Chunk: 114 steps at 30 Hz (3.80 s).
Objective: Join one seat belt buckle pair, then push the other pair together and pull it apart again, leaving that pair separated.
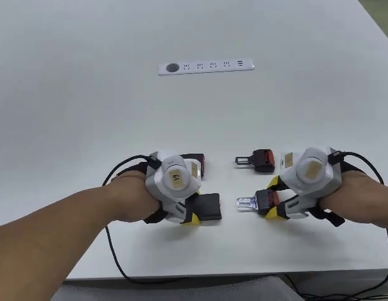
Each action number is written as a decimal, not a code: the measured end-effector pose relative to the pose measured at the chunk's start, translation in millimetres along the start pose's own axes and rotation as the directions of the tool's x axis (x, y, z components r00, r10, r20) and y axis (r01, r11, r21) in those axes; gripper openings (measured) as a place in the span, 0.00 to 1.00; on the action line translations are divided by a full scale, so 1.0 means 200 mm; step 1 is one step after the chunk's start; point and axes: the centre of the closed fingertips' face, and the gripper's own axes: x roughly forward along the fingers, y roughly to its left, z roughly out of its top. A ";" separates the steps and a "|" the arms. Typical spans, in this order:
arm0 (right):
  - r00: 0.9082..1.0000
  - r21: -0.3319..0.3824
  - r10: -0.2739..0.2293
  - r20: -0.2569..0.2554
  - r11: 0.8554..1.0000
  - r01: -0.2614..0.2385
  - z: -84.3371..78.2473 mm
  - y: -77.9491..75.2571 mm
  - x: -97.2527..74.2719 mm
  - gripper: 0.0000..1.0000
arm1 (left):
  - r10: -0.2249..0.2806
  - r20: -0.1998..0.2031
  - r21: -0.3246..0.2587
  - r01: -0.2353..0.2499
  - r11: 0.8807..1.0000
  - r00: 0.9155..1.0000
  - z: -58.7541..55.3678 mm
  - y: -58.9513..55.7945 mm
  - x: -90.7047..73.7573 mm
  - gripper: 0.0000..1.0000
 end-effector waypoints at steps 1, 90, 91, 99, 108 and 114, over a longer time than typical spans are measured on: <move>1.000 0.000 -0.003 0.001 1.000 0.003 0.01 0.00 0.01 0.35 | 0.000 0.000 -0.001 0.000 1.000 1.000 0.00 0.00 0.00 0.34; 1.000 -0.046 -0.017 0.014 0.999 0.017 0.25 0.08 0.20 0.32 | 0.003 0.008 -0.008 -0.002 1.000 1.000 0.02 0.00 -0.01 0.33; 1.000 -0.045 -0.018 0.014 0.999 0.018 0.25 0.08 0.20 0.32 | 0.002 0.007 -0.007 -0.002 1.000 1.000 0.02 0.00 -0.01 0.33; 0.999 -0.057 -0.026 0.025 0.998 0.028 0.24 0.10 0.18 0.31 | 0.014 0.044 -0.021 -0.013 1.000 0.999 0.02 -0.02 -0.02 0.32; 1.000 -0.073 -0.017 0.022 0.997 0.019 0.24 0.12 0.16 0.31 | 0.013 0.045 -0.021 -0.012 1.000 0.999 0.01 -0.01 -0.02 0.32; 1.000 -0.072 -0.017 0.022 0.997 0.019 0.24 0.12 0.15 0.32 | 0.019 0.042 -0.024 -0.018 1.000 0.999 0.01 -0.01 -0.03 0.32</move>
